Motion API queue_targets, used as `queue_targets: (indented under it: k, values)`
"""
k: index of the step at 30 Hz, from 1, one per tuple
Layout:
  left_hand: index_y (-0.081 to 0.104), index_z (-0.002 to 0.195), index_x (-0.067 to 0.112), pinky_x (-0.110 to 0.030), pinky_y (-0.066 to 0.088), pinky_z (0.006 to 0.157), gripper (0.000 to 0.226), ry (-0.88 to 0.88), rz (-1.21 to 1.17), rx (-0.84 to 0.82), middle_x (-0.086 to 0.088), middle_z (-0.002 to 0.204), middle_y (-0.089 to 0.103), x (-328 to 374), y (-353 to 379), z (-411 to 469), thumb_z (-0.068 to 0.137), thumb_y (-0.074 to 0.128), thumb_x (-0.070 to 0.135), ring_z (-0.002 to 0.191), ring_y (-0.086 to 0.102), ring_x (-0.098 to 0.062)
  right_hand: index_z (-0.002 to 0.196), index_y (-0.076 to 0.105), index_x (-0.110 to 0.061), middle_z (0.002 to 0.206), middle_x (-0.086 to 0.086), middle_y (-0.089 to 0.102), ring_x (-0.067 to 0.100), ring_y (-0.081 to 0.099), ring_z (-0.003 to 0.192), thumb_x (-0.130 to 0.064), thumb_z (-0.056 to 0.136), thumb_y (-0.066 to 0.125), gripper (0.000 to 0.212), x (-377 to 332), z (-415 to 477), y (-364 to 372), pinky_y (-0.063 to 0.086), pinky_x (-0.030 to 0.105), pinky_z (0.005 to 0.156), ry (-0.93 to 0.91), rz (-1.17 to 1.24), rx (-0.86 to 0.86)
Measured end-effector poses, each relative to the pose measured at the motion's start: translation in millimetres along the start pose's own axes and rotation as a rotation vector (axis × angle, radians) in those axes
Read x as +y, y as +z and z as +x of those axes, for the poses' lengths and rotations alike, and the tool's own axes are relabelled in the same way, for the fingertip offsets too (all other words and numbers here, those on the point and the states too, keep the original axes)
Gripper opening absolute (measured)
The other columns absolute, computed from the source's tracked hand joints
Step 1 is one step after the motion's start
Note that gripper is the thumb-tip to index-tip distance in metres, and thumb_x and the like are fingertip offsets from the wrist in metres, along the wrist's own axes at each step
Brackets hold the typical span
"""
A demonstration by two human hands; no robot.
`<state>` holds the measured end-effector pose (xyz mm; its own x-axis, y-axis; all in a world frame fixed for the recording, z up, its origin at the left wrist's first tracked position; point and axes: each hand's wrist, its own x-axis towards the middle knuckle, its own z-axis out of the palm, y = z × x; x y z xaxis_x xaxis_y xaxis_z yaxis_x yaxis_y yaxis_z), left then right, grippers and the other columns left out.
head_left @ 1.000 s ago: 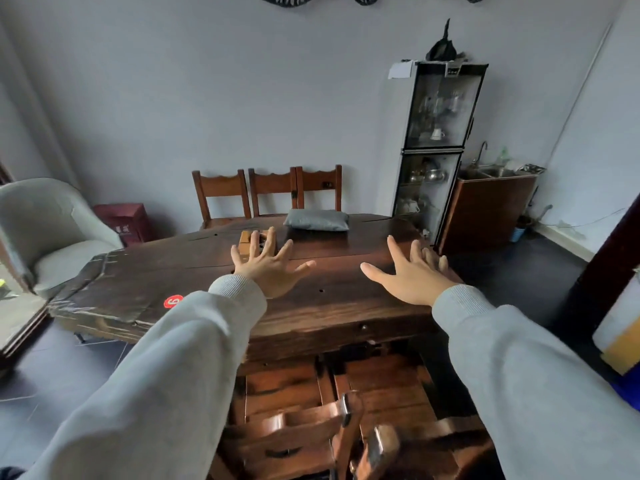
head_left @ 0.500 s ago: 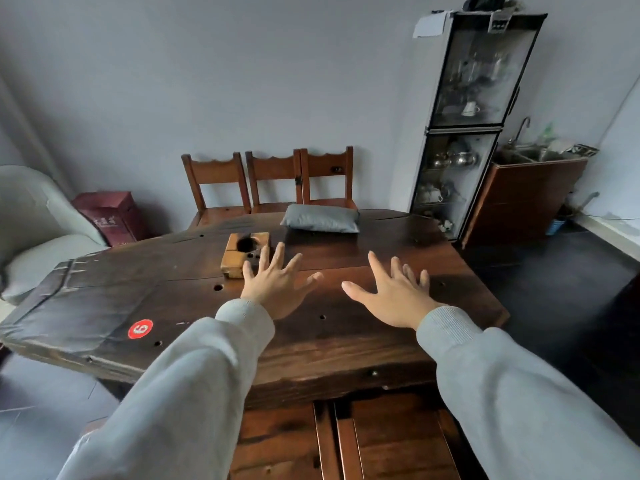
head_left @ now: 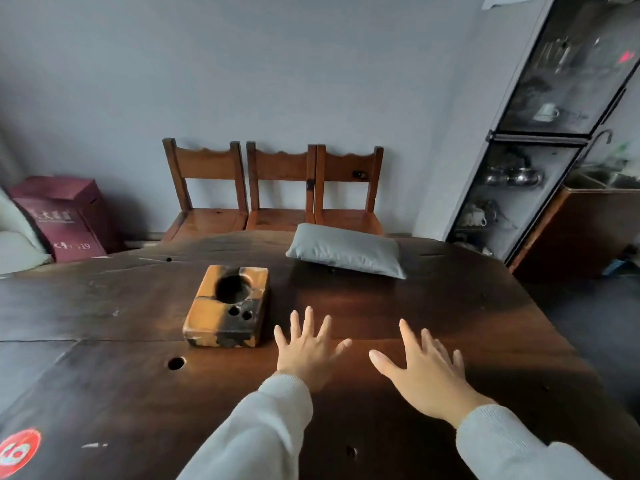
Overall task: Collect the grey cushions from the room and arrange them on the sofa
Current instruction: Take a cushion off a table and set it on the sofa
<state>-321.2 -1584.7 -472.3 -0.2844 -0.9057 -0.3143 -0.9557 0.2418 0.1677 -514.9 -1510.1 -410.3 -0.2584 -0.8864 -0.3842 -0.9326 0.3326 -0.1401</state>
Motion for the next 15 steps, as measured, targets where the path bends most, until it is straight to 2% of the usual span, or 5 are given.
queue_targets:
  k: [2, 6, 10, 11, 15]
  values:
    - [0.01, 0.167, 0.037, -0.072, -0.002, 0.122, 0.066, -0.019, -0.065, -0.027, -0.011, 0.177, -0.012, -4.1, 27.7, 44.8, 0.108, 0.024, 0.061, 0.16, -0.017, -0.043, 0.164, -0.012, -0.038, 0.175, 0.011, -0.002, 0.032, -0.001, 0.161, -0.094, 0.081, 0.013, 0.103, -3.7, 32.7, 18.4, -0.003, 0.058, 0.125, -0.017, -0.03, -0.051]
    - [0.003, 0.168, 0.037, -0.072, -0.009, 0.122, 0.072, -0.037, -0.119, 0.021, -0.007, 0.177, -0.009, -23.9, 93.2, 147.7, 0.105, 0.015, 0.069, 0.16, -0.017, -0.039, 0.165, -0.011, -0.034, 0.175, 0.013, -0.003, 0.033, 0.0, 0.16, -0.087, 0.088, 0.027, 0.101, -19.6, 133.2, 47.2, -0.001, 0.056, 0.126, -0.057, -0.088, -0.034]
    - [-0.005, 0.165, 0.047, -0.07, -0.019, 0.118, 0.077, -0.032, -0.082, 0.196, -0.003, 0.176, -0.012, -31.1, 153.7, 183.0, 0.095, -0.004, 0.08, 0.16, -0.018, -0.037, 0.167, -0.004, -0.028, 0.174, 0.015, -0.001, 0.034, 0.003, 0.16, -0.072, 0.095, 0.047, 0.099, -27.1, 233.1, 58.9, 0.005, 0.055, 0.126, -0.102, -0.159, 0.123]
    - [-0.002, 0.165, 0.048, -0.07, -0.017, 0.119, 0.078, -0.007, -0.039, 0.273, -0.003, 0.176, -0.008, -36.6, 148.3, 175.6, 0.095, -0.005, 0.081, 0.161, -0.014, -0.037, 0.167, -0.001, -0.026, 0.174, 0.016, 0.0, 0.035, 0.004, 0.159, -0.067, 0.096, 0.052, 0.098, -37.3, 244.8, 47.9, 0.007, 0.054, 0.126, -0.138, -0.17, 0.2]
    - [0.011, 0.165, 0.047, -0.072, -0.008, 0.121, 0.076, 0.001, -0.066, 0.307, -0.006, 0.176, 0.005, -32.7, 161.7, 184.1, 0.097, -0.001, 0.079, 0.162, -0.002, -0.039, 0.166, -0.004, -0.025, 0.172, 0.02, -0.012, 0.041, -0.005, 0.159, -0.049, 0.096, 0.067, 0.103, -54.5, 342.3, 44.1, 0.005, 0.058, 0.125, -0.238, -0.338, 0.397]
